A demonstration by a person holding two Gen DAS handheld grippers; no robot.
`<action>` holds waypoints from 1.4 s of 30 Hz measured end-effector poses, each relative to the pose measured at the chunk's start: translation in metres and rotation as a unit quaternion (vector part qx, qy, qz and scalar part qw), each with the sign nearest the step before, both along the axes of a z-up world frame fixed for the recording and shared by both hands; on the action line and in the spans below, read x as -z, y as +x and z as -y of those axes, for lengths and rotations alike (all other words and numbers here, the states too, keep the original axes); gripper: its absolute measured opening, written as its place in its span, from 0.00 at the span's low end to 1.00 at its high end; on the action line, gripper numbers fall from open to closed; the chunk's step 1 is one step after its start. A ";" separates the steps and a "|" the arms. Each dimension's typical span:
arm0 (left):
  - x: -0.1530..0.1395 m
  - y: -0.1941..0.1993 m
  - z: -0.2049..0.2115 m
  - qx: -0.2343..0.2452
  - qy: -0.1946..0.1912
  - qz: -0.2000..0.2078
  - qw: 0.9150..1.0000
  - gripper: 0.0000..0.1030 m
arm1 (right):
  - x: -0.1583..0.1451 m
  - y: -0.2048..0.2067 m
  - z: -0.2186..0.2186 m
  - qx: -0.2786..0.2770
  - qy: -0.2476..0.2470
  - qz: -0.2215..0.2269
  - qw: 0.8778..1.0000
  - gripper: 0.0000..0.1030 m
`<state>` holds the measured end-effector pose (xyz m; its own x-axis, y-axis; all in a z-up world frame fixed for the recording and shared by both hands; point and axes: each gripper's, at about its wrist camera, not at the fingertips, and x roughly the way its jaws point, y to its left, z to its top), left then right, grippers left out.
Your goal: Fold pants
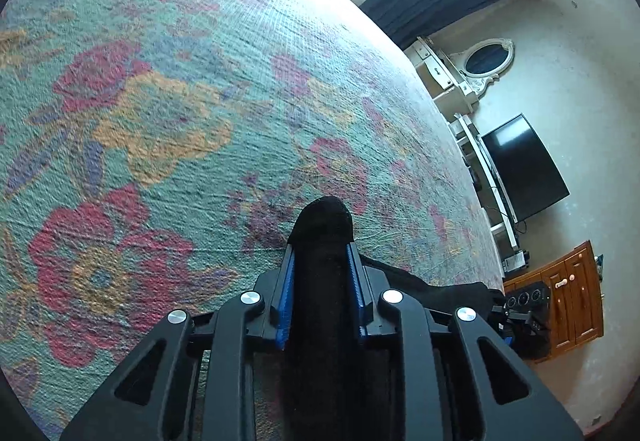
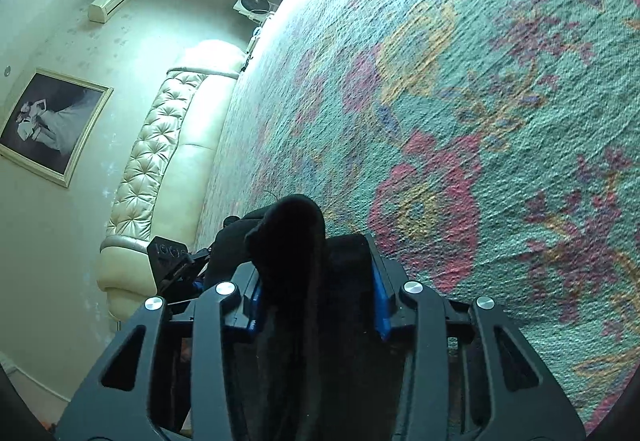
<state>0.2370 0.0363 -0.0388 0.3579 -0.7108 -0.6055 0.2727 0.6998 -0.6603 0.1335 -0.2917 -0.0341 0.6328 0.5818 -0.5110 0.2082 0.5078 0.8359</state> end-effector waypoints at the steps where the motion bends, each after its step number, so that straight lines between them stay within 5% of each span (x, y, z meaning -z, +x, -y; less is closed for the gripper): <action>1: -0.003 0.001 -0.001 -0.002 0.006 0.007 1.000 0.21 | -0.004 0.002 -0.001 0.001 -0.006 0.003 1.000 0.36; 10: -0.007 0.033 -0.022 -0.033 0.008 0.000 0.999 0.21 | -0.018 0.045 -0.016 -0.003 -0.012 0.028 1.000 0.32; 24: -0.009 0.109 -0.068 -0.093 0.043 -0.003 0.995 0.20 | 0.002 0.157 -0.043 -0.018 0.010 0.026 0.999 0.32; 26: -0.009 0.119 -0.080 -0.122 0.047 0.002 0.991 0.03 | 0.007 0.166 -0.043 -0.016 0.015 0.022 1.000 0.32; 30: 0.010 0.140 -0.128 -0.191 -0.014 -0.071 0.979 0.00 | 0.017 0.169 -0.040 -0.015 0.024 0.018 0.999 0.32; 34: 0.006 0.129 -0.134 -0.167 -0.002 -0.045 0.985 0.00 | 0.022 0.165 -0.036 -0.011 0.033 0.021 0.999 0.34; 38: -0.001 0.099 -0.132 -0.133 -0.030 -0.041 0.990 0.01 | 0.024 0.155 -0.033 -0.005 0.049 0.023 0.999 0.42; 39: -0.003 0.091 -0.132 -0.130 -0.035 -0.042 0.990 0.13 | 0.023 0.151 -0.031 -0.004 0.048 0.024 0.999 0.43; 40: -0.005 0.081 -0.132 -0.124 -0.044 -0.041 0.991 0.44 | 0.021 0.147 -0.031 -0.003 0.049 0.024 0.999 0.47; 42: -0.009 0.059 -0.134 -0.110 -0.070 -0.036 0.991 0.66 | 0.018 0.135 -0.028 0.003 0.053 0.025 0.998 0.51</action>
